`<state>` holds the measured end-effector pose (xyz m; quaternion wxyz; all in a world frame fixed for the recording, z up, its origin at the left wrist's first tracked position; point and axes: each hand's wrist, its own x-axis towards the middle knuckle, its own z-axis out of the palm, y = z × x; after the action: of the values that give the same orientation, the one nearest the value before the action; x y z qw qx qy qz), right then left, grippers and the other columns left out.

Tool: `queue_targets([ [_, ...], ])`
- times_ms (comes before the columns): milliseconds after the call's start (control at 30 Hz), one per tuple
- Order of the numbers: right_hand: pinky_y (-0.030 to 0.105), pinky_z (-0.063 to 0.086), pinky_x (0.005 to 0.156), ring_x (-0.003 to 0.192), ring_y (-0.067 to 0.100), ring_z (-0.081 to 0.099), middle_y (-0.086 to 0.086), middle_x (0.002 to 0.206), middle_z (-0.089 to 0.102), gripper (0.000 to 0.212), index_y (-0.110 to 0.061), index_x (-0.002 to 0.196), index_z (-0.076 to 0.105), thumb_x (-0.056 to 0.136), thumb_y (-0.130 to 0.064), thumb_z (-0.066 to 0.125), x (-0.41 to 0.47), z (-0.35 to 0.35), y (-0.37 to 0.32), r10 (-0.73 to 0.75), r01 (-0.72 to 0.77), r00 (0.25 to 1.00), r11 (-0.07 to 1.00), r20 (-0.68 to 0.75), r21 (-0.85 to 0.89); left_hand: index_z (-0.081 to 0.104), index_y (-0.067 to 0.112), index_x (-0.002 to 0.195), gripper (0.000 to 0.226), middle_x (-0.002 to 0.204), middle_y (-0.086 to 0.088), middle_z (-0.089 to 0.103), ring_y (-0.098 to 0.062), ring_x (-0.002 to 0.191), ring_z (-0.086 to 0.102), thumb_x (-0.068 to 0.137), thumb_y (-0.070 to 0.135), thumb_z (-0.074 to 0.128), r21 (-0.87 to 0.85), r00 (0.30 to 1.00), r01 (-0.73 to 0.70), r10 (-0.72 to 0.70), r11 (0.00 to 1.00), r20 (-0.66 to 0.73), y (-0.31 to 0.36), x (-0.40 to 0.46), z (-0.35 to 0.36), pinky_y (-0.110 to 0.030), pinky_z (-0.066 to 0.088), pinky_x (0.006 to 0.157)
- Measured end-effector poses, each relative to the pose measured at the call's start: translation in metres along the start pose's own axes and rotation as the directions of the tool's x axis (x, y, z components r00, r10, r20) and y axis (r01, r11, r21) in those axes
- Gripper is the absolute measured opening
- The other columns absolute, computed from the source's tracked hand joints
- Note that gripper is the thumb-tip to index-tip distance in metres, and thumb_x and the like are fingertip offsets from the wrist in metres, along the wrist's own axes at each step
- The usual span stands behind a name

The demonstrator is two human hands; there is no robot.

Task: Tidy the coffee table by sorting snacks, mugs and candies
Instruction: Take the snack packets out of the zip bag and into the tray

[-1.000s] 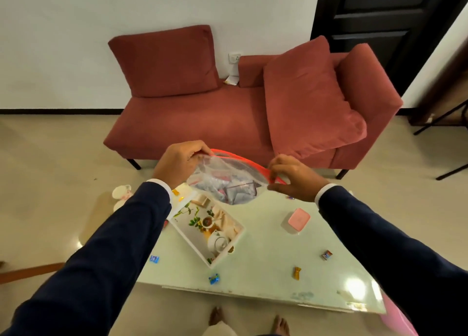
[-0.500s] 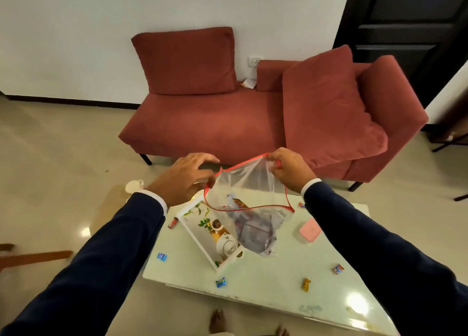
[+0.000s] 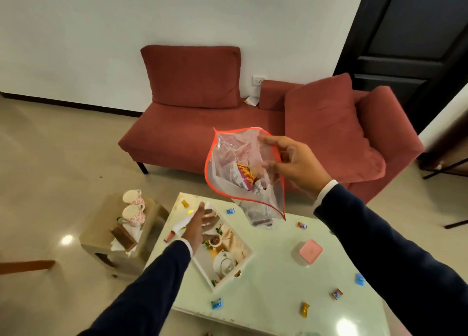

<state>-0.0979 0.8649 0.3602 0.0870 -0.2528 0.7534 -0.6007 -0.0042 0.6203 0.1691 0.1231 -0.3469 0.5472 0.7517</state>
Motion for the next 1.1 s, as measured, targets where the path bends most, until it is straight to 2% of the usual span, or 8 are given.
queue_targets([
  [100, 0.027, 0.059, 0.064, 0.082, 0.017, 0.064, 0.011, 0.113, 0.071, 0.055, -0.012, 0.136, 0.060, 0.084, -0.005, 0.076, -0.003, -0.010, -0.013, -0.041, 0.038, 0.999, 0.972, 0.008, 0.232, 0.047, 0.015, 0.147, 0.083, 0.145, -0.018, 0.054, -0.040, 0.139, 0.046, 0.096, 0.076, 0.025, -0.120, 0.994, 0.088, -0.078, 0.989, 0.083, -0.015, 0.007, 0.027, -0.060, 0.034, 0.115],
  [267, 0.022, 0.056, 0.060, 0.074, 0.013, 0.065, 0.010, 0.116, 0.068, 0.051, -0.012, 0.137, 0.060, 0.088, 0.001, 0.068, -0.013, -0.023, -0.011, 0.031, -0.025, 1.000, 0.885, -0.005, 0.464, 0.055, 0.020, 0.139, 0.088, 0.144, -0.021, 0.058, -0.049, 0.132, 0.053, 0.088, 0.085, 0.026, -0.451, 0.949, 0.156, -0.007, 0.879, 0.315, -0.024, 0.004, 0.057, -0.068, 0.037, 0.111],
  [400, 0.020, 0.055, 0.055, 0.065, 0.006, 0.063, 0.001, 0.102, 0.071, 0.043, -0.011, 0.132, 0.065, 0.091, 0.004, 0.063, -0.027, -0.040, -0.008, 0.066, -0.026, 0.996, 0.872, -0.064, 0.488, 0.056, 0.022, 0.138, 0.084, 0.136, -0.018, 0.066, -0.041, 0.121, 0.065, 0.091, 0.082, 0.023, -0.459, 0.968, 0.040, 0.080, 0.888, 0.240, -0.026, 0.010, 0.061, -0.055, 0.054, 0.096],
  [600, 0.016, 0.056, 0.063, 0.070, 0.009, 0.064, 0.003, 0.096, 0.071, 0.037, -0.009, 0.124, 0.070, 0.091, 0.007, 0.060, -0.040, -0.065, -0.016, 0.070, -0.084, 0.996, 0.919, 0.050, 0.384, 0.072, 0.020, 0.125, 0.086, 0.128, -0.022, 0.069, -0.042, 0.111, 0.070, 0.077, 0.086, 0.046, -0.498, 0.948, 0.128, 0.042, 0.858, 0.316, -0.013, 0.013, 0.055, -0.055, 0.057, 0.090],
  [700, 0.017, 0.048, 0.063, 0.073, 0.024, 0.050, 0.012, 0.097, 0.067, 0.040, -0.009, 0.118, 0.073, 0.090, 0.013, 0.055, -0.040, -0.072, -0.020, 0.072, -0.080, 0.997, 0.958, 0.041, 0.276, 0.076, 0.025, 0.121, 0.081, 0.128, -0.016, 0.071, -0.040, 0.111, 0.070, 0.082, 0.087, 0.041, -0.485, 0.937, 0.151, 0.031, 0.861, 0.347, -0.007, 0.008, 0.061, -0.051, 0.061, 0.079],
  [867, 0.018, 0.051, 0.061, 0.070, 0.010, 0.061, -0.005, 0.095, 0.070, 0.047, -0.036, 0.101, 0.073, 0.089, 0.006, 0.056, -0.038, -0.078, -0.021, 0.050, -0.057, 0.998, 0.978, -0.037, -0.199, 0.054, 0.017, 0.145, 0.083, 0.144, -0.020, 0.058, -0.044, 0.135, 0.052, 0.086, 0.076, 0.050, -0.497, 0.947, 0.059, 0.109, 0.865, 0.303, 0.000, 0.005, 0.068, -0.064, 0.038, 0.113],
  [1033, 0.015, 0.045, 0.084, 0.099, 0.022, 0.059, -0.001, 0.110, 0.050, 0.045, -0.023, 0.125, 0.064, 0.083, -0.021, 0.080, -0.033, -0.093, -0.007, 0.058, -0.139, 0.989, 0.701, -0.137, -0.700, 0.068, 0.020, 0.127, 0.056, 0.135, -0.015, 0.067, -0.036, 0.126, 0.061, 0.089, 0.060, 0.056, -0.465, 0.964, -0.161, 0.241, 0.871, 0.116, 0.020, 0.001, 0.058, -0.056, 0.043, 0.111],
  [1100, 0.034, 0.046, 0.093, 0.104, 0.027, 0.051, 0.003, 0.118, 0.043, 0.056, -0.022, 0.130, 0.059, 0.081, -0.039, 0.080, -0.038, -0.092, -0.001, 0.118, -0.232, 0.973, 0.497, -0.200, -0.836, 0.070, 0.019, 0.124, 0.051, 0.131, -0.013, 0.070, -0.032, 0.122, 0.065, 0.090, 0.056, 0.059, -0.417, 0.957, -0.217, 0.276, 0.883, 0.086, 0.026, 0.000, 0.054, -0.054, 0.044, 0.112],
])
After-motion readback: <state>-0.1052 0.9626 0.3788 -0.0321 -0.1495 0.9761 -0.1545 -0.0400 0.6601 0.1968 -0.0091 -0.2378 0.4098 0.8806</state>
